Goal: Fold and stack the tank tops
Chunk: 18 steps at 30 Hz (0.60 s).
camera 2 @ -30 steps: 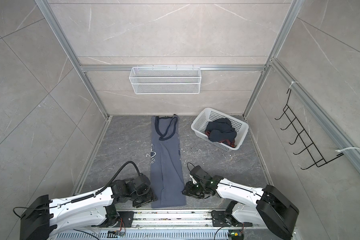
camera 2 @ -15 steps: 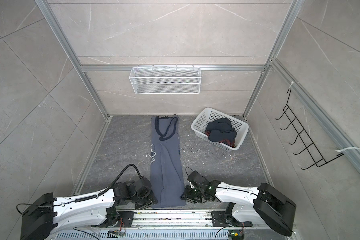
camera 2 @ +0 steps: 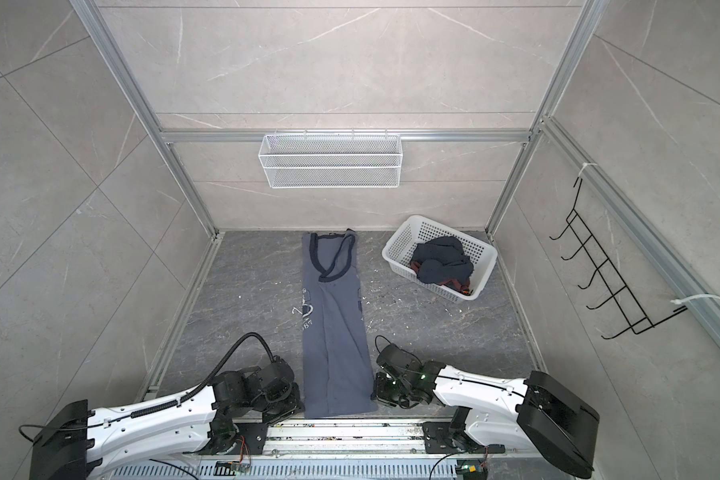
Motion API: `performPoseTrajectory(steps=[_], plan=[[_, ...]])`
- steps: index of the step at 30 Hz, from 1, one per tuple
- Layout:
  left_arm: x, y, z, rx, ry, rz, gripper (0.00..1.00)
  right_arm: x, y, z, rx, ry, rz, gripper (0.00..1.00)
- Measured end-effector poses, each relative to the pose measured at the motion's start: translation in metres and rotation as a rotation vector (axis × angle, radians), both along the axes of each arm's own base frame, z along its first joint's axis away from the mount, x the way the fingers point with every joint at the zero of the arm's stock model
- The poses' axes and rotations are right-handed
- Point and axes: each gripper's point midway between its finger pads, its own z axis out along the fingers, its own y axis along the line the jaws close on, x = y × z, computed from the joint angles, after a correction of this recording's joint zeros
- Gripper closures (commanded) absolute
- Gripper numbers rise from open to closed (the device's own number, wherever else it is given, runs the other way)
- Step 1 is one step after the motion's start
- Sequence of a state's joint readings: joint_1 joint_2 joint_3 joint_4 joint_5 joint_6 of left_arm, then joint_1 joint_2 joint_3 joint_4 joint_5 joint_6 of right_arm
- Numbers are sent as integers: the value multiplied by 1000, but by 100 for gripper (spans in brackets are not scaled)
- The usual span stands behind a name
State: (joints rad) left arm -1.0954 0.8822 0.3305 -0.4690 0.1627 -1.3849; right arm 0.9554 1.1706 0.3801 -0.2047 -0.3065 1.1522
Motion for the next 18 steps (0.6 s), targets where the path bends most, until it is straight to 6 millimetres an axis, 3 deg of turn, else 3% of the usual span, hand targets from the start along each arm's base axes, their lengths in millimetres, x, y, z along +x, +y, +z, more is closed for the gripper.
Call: performPoseTrajectory(steps=[5,9,15,18], plan=[[2,-2,0,22,4,-2,92,2,4,8,4,-4,4,100],[8,-12,11,-7,-20,-8,72,3,6,12,9,-13,7,97],[9,-13,13,-8,-25,-8,62,3,5,11,2,-8,7,96],[9,-13,13,-7,-24,-8,61,2,5,9,-6,-3,7,97]])
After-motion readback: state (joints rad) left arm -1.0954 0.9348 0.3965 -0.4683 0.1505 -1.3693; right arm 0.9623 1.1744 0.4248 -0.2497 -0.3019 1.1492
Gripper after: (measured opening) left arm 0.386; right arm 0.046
